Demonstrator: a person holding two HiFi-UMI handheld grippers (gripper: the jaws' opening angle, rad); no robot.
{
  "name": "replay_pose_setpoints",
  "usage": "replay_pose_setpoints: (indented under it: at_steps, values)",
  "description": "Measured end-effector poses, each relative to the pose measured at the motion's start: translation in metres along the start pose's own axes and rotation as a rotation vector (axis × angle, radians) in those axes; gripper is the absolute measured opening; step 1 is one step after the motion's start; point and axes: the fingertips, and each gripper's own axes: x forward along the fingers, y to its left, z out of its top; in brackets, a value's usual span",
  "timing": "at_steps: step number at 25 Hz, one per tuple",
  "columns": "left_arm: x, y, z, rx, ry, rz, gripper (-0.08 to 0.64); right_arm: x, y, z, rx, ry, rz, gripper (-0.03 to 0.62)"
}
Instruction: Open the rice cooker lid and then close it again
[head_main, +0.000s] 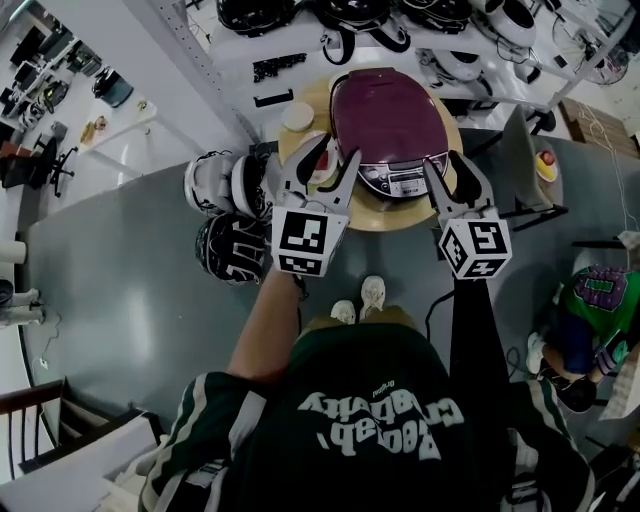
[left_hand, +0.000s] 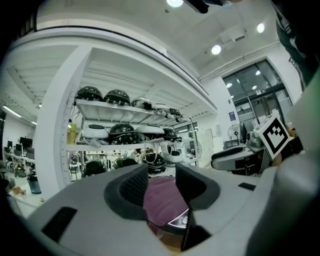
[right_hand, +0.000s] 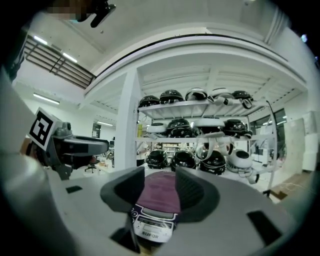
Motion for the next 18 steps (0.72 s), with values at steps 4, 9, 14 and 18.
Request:
replay_pose_setpoints:
  at_steps: [4, 9, 14, 18]
  values:
    - [-0.016, -0.01, 0.001, -0.01, -0.016, -0.013, 0.094, -0.021, 0.006, 0.004, -0.008, -0.018, -0.032, 0.128]
    - [-0.036, -0.017, 0.008, -0.053, -0.043, -0.014, 0.002, -0.049, 0.015, 0.013, -0.053, -0.047, -0.083, 0.003]
    - [-0.051, -0.027, 0.015, -0.031, -0.055, -0.031, 0.002, -0.072, 0.027, 0.017, -0.058, -0.068, -0.099, 0.003]
    - [-0.065, -0.03, 0.013, -0.027, -0.049, -0.04, 0.002, -0.085, 0.035, 0.015, -0.054, -0.075, -0.117, 0.003]
